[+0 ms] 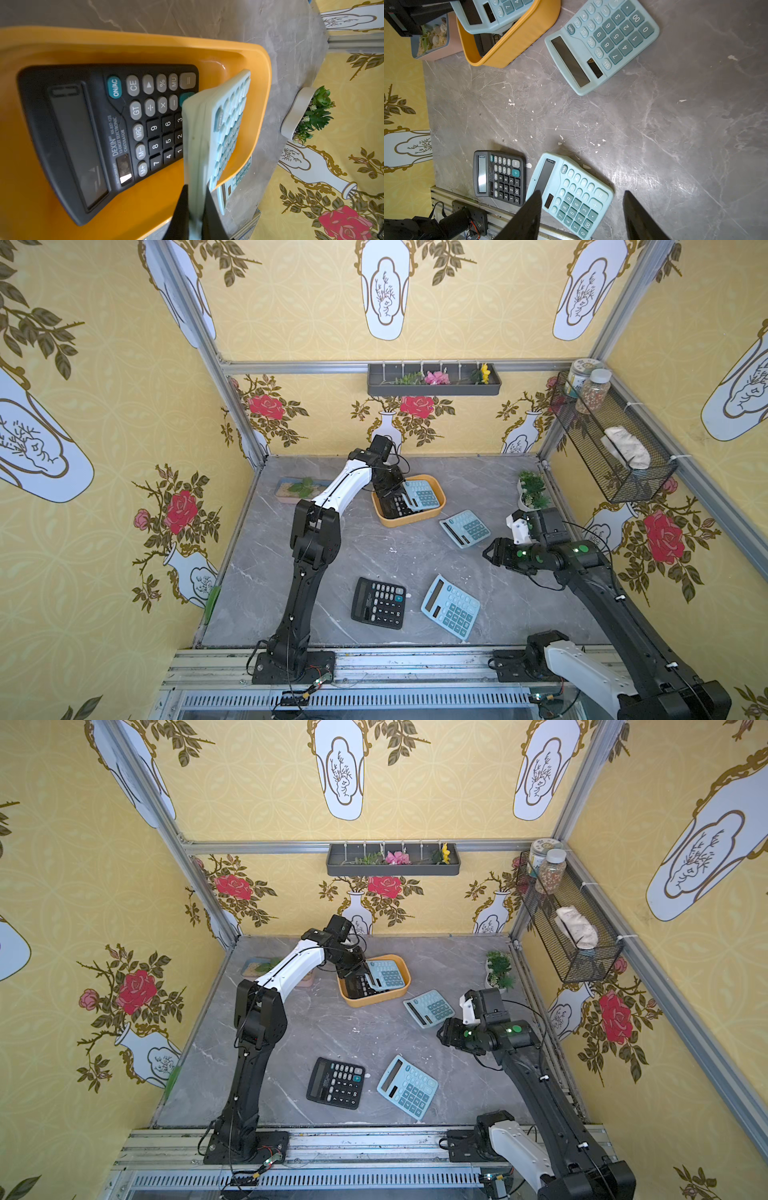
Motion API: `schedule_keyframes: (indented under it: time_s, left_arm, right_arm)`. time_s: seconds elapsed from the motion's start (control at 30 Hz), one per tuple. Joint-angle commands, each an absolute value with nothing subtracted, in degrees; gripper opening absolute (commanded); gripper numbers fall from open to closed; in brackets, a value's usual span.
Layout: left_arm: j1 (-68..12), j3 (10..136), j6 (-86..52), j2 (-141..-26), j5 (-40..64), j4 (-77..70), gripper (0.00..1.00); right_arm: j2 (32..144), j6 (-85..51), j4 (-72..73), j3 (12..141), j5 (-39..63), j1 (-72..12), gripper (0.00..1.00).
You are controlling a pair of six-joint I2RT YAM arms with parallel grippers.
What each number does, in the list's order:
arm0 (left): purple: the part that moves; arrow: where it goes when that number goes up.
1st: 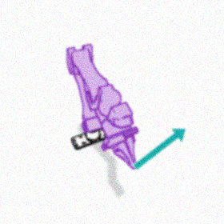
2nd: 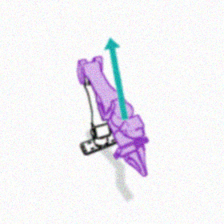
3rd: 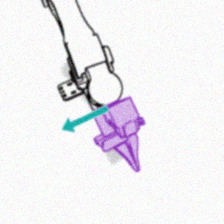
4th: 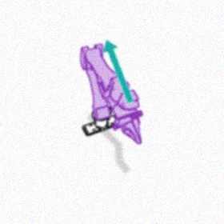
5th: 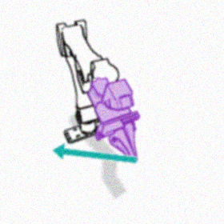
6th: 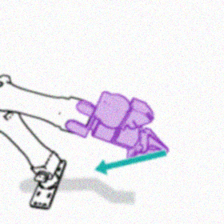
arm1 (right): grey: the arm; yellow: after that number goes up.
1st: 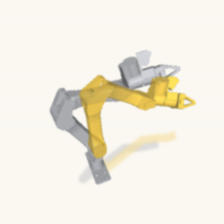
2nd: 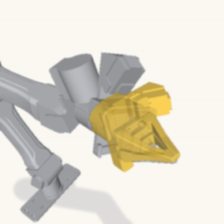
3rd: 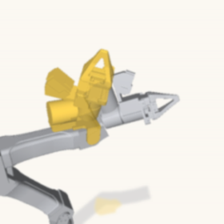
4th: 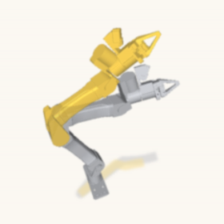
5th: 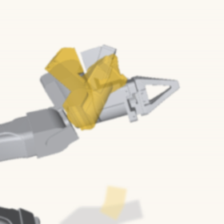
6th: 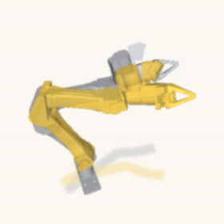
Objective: Put the calculator in the storage box
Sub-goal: Place the calculator in the storage box.
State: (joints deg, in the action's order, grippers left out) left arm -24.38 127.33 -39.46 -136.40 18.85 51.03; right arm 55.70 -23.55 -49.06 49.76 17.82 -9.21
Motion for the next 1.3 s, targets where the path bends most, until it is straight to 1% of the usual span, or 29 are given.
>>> schedule_keyframes:
  time_s: [0.0, 0.43, 0.7, 0.87, 1.03, 1.27]
  left_arm:
    - [-24.35, 128.65, -39.96, -138.13, 19.77, 50.93, 0.0]
    - [-24.35, 132.19, -40.77, -142.36, 20.9, 51.15, 0.0]
    - [-24.35, 132.33, -40.8, -143.05, 20.92, 51.04, 0.01]
    - [-24.35, 131.97, -40.69, -142.91, 20.59, 50.93, 0.21]
    - [-24.35, 131.68, -40.55, -142.38, 20.39, 50.68, 0.32]
    - [-24.35, 130.83, -40.11, -141.17, 20.06, 50.65, 0.39]
  right_arm:
    - [55.9, -22.68, -47.38, 49.52, 18.11, -9.23, 0.64]
    - [56.6, -22.83, -46.34, 48.51, 18.28, -9.23, 0.68]
    - [57.04, -22.74, -45.88, 47.95, 18.37, -9.23, 0.71]
    - [57.15, -22.72, -45.62, 47.66, 18.46, -9.23, 0.72]
    - [57.13, -22.67, -45.79, 48.0, 18.46, -9.22, 0.72]
    - [56.95, -22.84, -46.08, 48.25, 18.44, -9.22, 0.73]
